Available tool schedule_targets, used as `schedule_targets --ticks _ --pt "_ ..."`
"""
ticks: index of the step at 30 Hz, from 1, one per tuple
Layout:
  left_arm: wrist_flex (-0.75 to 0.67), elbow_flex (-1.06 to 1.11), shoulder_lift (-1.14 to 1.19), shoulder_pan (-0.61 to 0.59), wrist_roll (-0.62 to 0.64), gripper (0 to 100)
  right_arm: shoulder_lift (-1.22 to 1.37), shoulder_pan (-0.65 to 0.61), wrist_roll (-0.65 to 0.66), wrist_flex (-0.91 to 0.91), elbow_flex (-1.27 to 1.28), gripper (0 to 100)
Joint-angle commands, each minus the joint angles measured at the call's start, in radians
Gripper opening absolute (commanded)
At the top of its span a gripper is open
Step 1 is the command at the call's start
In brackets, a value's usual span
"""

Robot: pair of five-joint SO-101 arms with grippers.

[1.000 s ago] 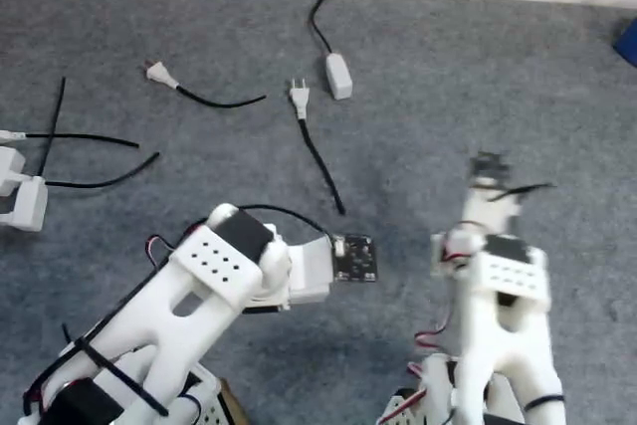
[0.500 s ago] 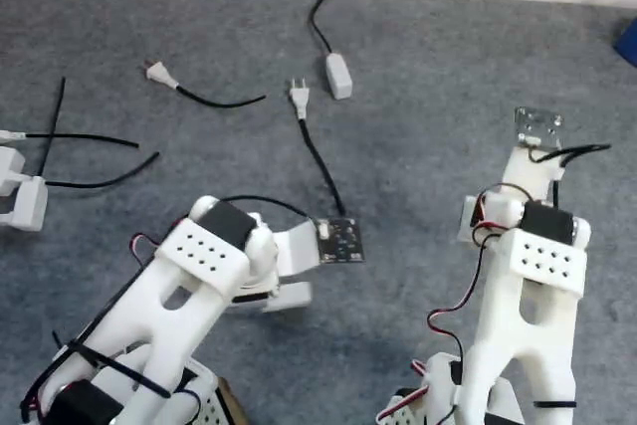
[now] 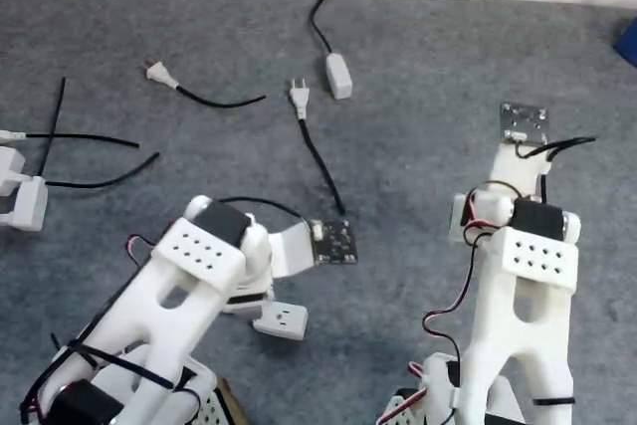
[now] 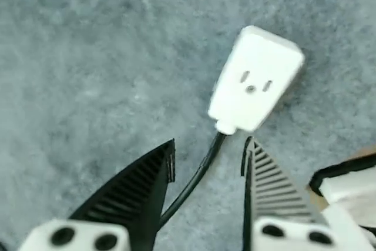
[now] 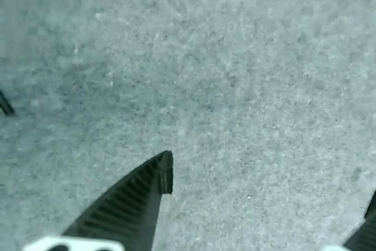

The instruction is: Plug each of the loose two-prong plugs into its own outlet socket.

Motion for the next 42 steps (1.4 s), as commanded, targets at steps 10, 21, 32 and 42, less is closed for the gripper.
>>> schedule_targets --ticks 10,21,32,42 --pt "-0.293 0.090 0.081 0.105 0.055 19 -0.010 -0.015 0.034 -0.039 0.045 47.5" --pt "-0.377 -0.127 0.506 -0.070 -0.046 19 -0.010 -0.016 0.035 -0.036 0.047 47.5" --pt "-0.098 -0.186 0.297 -0.127 -0.098 19 -0.010 -0.018 0.060 -0.097 0.134 47.5" --pt "0.117 0.110 -0.186 0.012 -0.264 19 -0.010 -0.021 0.060 -0.108 0.147 47.5"
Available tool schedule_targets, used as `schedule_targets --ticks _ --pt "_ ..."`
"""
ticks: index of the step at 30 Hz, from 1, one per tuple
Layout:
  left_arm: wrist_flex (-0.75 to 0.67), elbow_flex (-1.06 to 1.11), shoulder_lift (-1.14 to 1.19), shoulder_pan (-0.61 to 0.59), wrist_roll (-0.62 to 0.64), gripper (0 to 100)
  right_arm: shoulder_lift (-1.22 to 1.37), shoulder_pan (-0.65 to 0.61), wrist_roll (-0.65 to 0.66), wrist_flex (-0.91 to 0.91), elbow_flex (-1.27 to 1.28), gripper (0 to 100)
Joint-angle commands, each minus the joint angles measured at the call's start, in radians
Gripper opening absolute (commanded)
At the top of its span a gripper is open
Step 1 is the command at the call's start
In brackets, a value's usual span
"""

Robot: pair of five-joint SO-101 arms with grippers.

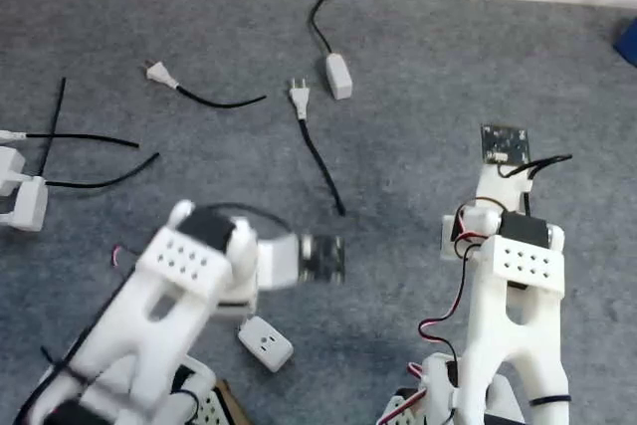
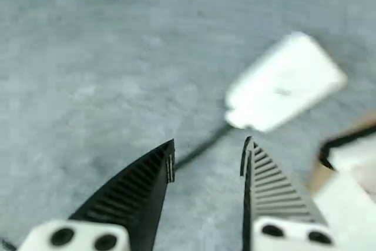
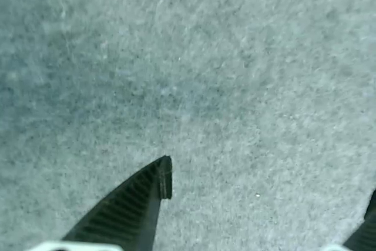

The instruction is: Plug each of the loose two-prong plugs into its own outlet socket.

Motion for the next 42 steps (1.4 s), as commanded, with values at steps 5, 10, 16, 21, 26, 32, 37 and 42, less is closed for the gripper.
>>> schedule_targets --ticks 5,10,16,21,26,32,37,42 --pt "0.160 0.047 -0.073 0.147 -0.126 19 -0.010 -0.012 0.017 -0.024 -0.004 47.5" --pt "0.095 0.059 -0.068 0.240 -0.196 19 -0.010 -0.012 0.017 -0.024 -0.004 47.5" --pt "-0.080 0.097 -0.068 0.260 -0.195 19 -0.010 -0.012 0.017 -0.024 -0.002 47.5" --pt "-0.170 0.173 -0.067 0.263 -0.195 19 -0.010 -0.012 0.017 -0.024 -0.002 47.5" --pt "-0.216 0.243 -0.067 0.260 -0.193 19 -0.010 -0.012 0.017 -0.024 -0.002 47.5" --pt "-0.252 0.291 -0.067 0.255 -0.187 19 -0.010 -0.012 0.017 -0.024 -0.002 47.5" --pt "-0.350 0.303 -0.067 0.165 -0.110 5 -0.010 -0.012 0.017 -0.024 -0.002 47.5" --pt "-0.358 0.189 -0.067 -0.005 -0.114 0 -0.010 -0.013 0.017 -0.024 -0.002 47.5"
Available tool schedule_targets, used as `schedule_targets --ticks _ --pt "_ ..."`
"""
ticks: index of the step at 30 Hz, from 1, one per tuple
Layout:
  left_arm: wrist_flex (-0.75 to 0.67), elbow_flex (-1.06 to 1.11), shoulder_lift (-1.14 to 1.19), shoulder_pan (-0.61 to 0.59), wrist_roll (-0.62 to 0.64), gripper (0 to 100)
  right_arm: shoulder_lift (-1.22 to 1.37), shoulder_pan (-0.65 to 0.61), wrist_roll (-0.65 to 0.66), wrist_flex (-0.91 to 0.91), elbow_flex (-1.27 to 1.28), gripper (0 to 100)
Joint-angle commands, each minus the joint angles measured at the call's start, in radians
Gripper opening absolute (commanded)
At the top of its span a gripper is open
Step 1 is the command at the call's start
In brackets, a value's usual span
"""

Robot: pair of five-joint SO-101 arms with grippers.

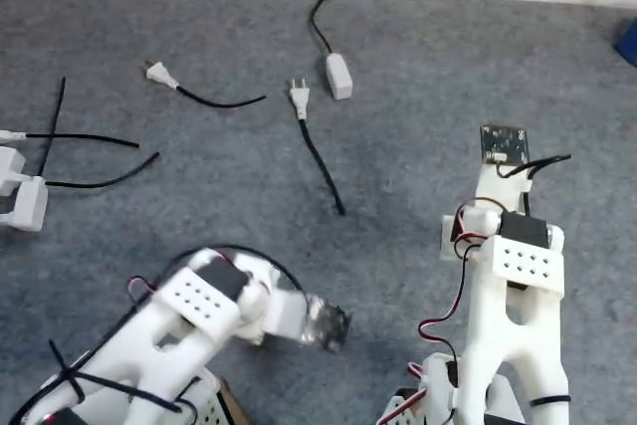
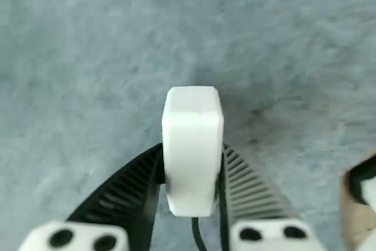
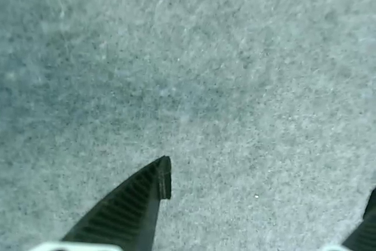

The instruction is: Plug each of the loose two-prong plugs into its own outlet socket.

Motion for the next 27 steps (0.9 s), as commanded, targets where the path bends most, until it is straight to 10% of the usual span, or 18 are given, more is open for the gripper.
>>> schedule_targets --ticks 1,12,27 --pt "-0.015 -0.124 -0.010 -0.134 0.012 0 -0.010 -0.013 0.012 -0.018 -0.005 47.5" --pt "-0.008 -0.348 0.076 -0.214 0.133 1 -0.010 -0.013 0.012 -0.016 -0.004 47.5" --pt "0.342 -0.786 0.728 -0.090 0.278 3 -0.010 -0.054 0.012 -0.018 0.016 47.5"
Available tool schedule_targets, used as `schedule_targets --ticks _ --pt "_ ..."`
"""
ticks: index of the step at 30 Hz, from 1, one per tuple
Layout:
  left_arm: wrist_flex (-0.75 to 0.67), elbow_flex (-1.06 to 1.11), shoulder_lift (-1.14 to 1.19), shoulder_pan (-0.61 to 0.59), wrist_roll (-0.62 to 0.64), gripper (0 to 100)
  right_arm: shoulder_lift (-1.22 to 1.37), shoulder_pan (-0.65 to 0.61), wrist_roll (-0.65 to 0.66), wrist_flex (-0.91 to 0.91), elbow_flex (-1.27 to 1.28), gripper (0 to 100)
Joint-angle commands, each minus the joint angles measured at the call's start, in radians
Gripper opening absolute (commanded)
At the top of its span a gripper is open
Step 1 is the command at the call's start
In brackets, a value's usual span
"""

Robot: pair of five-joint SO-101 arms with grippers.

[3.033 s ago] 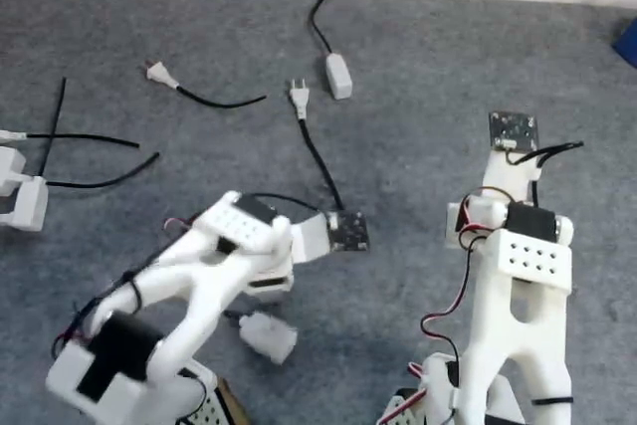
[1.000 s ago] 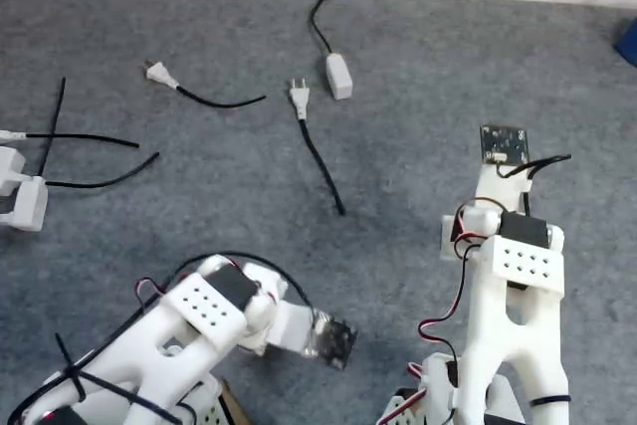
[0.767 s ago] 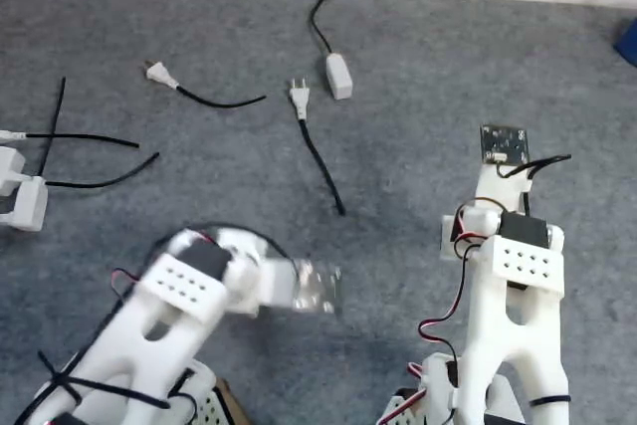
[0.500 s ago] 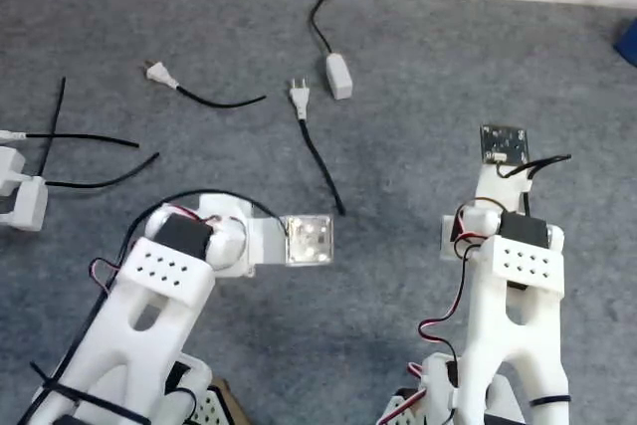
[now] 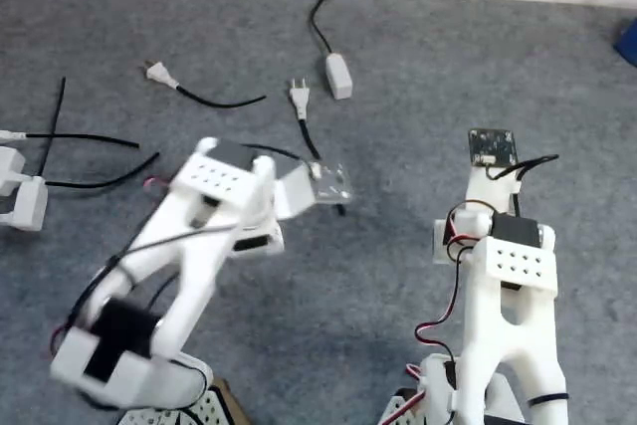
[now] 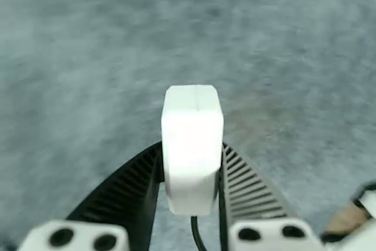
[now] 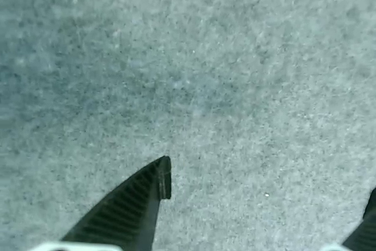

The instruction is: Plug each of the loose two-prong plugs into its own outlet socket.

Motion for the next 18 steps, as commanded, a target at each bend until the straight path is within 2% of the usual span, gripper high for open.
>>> schedule_targets --ticks 1,4,6,12,18 --pt "0.066 -0.053 0.061 0.094 -0.084 3 -0.010 -0.015 0.012 -0.018 -0.007 47.5" --pt "0.078 -0.056 0.070 0.116 -0.189 2 -0.010 -0.015 0.012 -0.018 -0.005 47.5" --pt "0.018 -0.062 0.071 0.097 -0.189 2 -0.010 -0.015 0.012 -0.018 -0.005 47.5" --pt "-0.189 -0.054 0.074 -0.058 -0.193 2 -0.010 -0.015 0.012 -0.018 -0.005 47.5" --pt "-0.250 -0.047 0.084 -0.108 -0.272 3 -0.010 -0.015 0.012 -0.018 -0.005 47.5"
